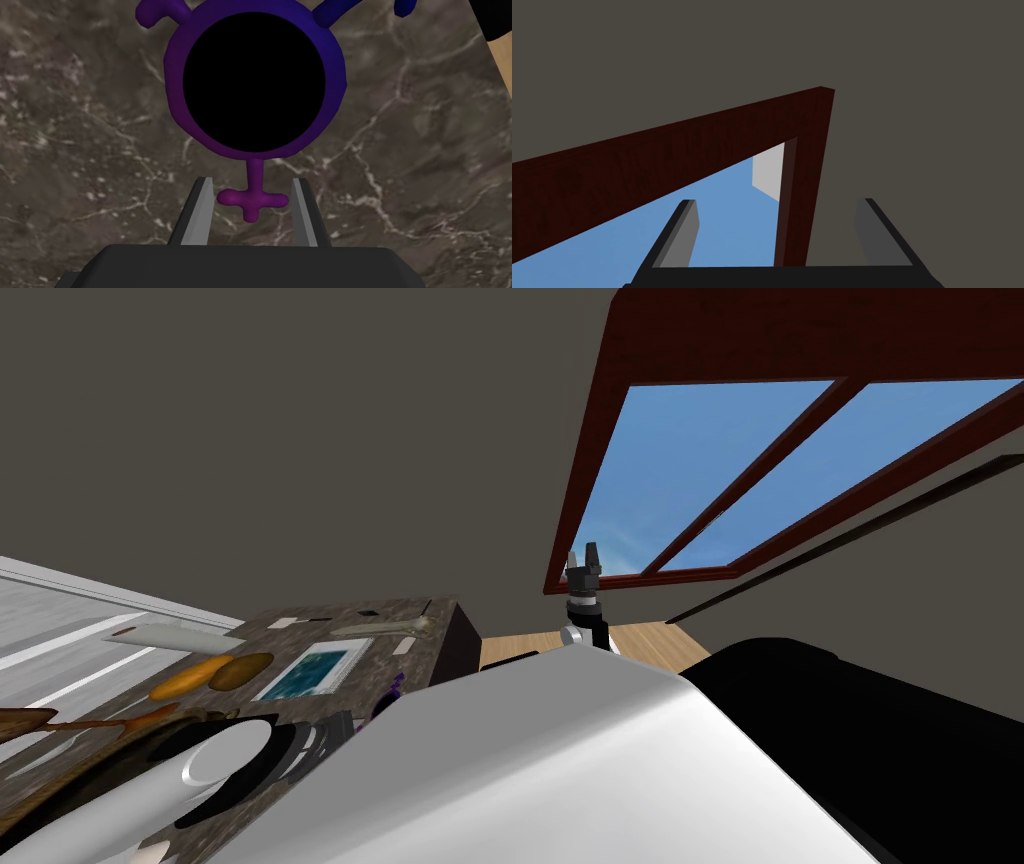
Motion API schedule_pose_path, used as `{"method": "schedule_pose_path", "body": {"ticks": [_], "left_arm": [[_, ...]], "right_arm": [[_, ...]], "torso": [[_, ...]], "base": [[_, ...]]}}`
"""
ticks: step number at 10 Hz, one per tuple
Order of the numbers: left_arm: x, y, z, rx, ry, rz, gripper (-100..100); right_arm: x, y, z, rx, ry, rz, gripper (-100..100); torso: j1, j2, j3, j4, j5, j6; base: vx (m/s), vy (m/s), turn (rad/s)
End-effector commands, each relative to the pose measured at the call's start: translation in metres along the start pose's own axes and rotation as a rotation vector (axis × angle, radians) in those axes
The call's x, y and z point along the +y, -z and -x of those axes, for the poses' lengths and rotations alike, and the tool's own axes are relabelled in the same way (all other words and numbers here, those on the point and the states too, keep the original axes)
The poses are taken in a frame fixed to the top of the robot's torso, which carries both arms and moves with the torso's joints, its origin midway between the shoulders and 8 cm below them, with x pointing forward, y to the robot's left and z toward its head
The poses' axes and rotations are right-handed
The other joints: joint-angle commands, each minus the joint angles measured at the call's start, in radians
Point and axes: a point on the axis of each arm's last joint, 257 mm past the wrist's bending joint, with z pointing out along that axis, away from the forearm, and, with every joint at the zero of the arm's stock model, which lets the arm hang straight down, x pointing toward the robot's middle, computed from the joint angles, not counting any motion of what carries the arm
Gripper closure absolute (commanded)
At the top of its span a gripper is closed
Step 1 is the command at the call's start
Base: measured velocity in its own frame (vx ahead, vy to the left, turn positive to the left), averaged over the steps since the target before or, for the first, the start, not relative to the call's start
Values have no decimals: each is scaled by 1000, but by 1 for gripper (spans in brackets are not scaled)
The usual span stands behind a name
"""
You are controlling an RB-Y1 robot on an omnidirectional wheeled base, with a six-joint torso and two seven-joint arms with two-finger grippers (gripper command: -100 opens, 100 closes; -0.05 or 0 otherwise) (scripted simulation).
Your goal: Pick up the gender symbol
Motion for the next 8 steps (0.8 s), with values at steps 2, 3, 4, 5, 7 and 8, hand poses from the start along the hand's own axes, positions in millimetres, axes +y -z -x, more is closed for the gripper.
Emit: {"method": "schedule_pose_path", "body": {"ticks": [2,3,4,5,7,8], "left_arm": [[0,0,0,0,0,0,100],[0,0,0,0,0,0,0],[2,9,-2,0,-4,2,100],[3,14,-3,-1,-6,2,100],[3,16,-3,-1,-8,1,100],[3,16,-3,-1,-8,2,0]], "right_arm": [[0,0,0,0,0,0,0],[0,0,0,0,0,0,0],[0,0,0,0,0,0,0],[0,0,0,0,0,0,0],[0,0,0,0,0,0,0],[0,0,0,0,0,0,0]], "torso": [[0,0,0,0,0,0],[0,0,0,0,0,0],[0,0,0,0,0,0],[0,-1,0,0,-1,0],[0,-2,-1,0,-1,0],[0,-1,-1,0,0,0]], "base": [[0,0,0],[0,0,0],[13,12,39],[27,16,33],[21,9,18],[0,0,0]]}}
